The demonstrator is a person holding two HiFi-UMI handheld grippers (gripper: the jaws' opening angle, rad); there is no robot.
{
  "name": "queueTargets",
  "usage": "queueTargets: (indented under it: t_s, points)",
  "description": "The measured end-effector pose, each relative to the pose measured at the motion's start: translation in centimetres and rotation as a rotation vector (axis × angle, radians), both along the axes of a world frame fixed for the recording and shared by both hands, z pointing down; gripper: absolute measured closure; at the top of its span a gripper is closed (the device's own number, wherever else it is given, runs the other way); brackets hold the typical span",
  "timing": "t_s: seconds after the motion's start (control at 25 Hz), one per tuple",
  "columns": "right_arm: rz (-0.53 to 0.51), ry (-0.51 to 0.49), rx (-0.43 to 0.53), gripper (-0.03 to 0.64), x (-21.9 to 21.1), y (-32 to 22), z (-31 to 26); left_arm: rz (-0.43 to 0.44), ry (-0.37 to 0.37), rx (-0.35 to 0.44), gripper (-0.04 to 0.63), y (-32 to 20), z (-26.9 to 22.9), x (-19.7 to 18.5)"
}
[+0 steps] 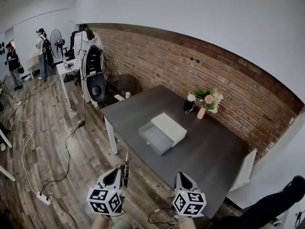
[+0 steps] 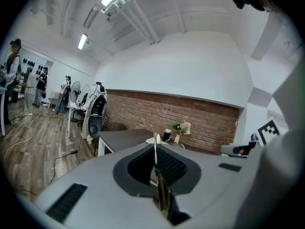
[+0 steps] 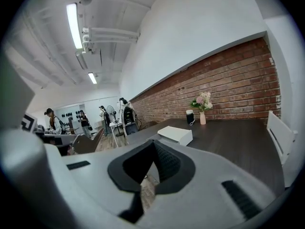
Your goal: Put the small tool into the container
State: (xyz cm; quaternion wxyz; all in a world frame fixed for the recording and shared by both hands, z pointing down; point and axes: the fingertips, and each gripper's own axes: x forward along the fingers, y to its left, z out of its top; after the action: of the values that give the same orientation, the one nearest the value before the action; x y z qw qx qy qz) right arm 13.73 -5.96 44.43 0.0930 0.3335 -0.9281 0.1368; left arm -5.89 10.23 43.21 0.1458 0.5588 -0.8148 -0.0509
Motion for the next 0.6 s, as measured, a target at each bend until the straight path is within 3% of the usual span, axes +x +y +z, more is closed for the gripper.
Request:
queueTargets:
  t_s: [0.28,0.6]
  points:
    - [0.024,0.013,-0.033,0.615,-2.2,-2.2,1.8,0.025,-0.001,-0.016,0.588,-3.3,0.6,-3.1]
    - [0.106,0.005,-0.025,0.615,-6.7,-7.0,1.6,0.123,-0.008,-0.006,0.588,-10.5,0.4,-8.5]
